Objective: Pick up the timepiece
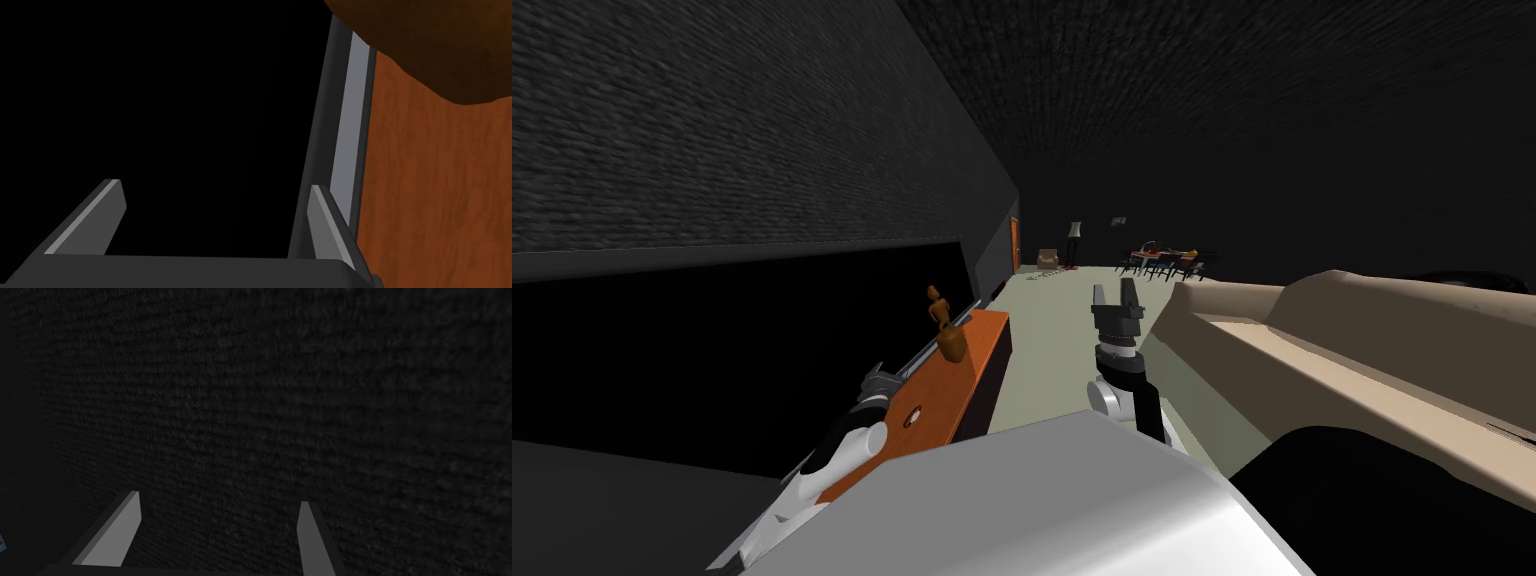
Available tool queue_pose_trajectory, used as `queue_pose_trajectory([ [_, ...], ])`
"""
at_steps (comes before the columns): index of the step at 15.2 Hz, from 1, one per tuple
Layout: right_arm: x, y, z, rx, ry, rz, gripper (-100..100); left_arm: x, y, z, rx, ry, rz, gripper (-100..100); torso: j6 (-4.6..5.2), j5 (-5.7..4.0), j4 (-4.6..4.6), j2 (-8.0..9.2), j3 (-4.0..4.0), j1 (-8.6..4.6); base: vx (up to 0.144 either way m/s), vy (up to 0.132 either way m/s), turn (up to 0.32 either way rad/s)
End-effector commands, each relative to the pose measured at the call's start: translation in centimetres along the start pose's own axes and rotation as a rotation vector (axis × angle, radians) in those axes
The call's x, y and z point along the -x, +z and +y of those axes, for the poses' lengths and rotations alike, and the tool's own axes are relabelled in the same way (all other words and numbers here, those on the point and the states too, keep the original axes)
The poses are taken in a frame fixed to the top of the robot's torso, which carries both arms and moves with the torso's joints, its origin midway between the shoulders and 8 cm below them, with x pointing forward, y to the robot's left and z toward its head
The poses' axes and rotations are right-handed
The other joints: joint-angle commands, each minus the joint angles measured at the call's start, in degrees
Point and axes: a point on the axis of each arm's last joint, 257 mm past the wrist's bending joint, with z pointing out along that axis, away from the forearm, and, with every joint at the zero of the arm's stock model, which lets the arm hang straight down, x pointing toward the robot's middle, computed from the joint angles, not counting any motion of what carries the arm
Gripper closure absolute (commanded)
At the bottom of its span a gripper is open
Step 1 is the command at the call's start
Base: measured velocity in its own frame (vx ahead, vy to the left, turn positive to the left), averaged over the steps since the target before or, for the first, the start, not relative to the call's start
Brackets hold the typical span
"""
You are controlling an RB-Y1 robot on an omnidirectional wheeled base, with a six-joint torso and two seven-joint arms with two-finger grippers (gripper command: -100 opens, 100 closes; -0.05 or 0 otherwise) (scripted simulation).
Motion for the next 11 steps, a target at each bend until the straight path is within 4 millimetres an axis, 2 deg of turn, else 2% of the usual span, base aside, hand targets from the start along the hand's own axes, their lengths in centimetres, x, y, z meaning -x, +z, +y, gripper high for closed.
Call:
queue_pose_trajectory([
  [1,0.0,0.0,0.0,0.0,0.0,0.0,0,1.9,0.4,0.6,0.02,-0.059,-0.044,-100,0.0,0.0,0.0,0.0,0.0,0.0,0.013,0.001,-0.043],
  [4,0.0,0.0,0.0,0.0,0.0,0.0,0,4.5,0.4,2.3,0.055,-0.112,-0.105,-100,0.01,0.01,0.0,-0.01,-0.01,0.01,0.019,0.004,-0.051],
  [5,0.0,0.0,0.0,0.0,0.0,0.0,0,4.5,0.4,2.3,0.055,-0.112,-0.105,-100,0.01,0.01,0.0,-0.02,-0.01,0.01,0.015,0.004,-0.01],
  [6,0.0,0.0,0.0,0.0,0.0,0.0,0,5.8,0.5,2.9,0.07,-0.165,-0.14,-100,-0.01,0.0,0.0,0.0,0.0,0.01,0.015,0.002,-0.031],
  [11,0.0,0.0,0.0,0.0,0.0,0.0,0,8.6,0.3,5.1,0.108,-0.274,-0.221,-100,0.0,0.0,0.0,0.0,0.0,0.0,0.016,0.003,-0.037],
])
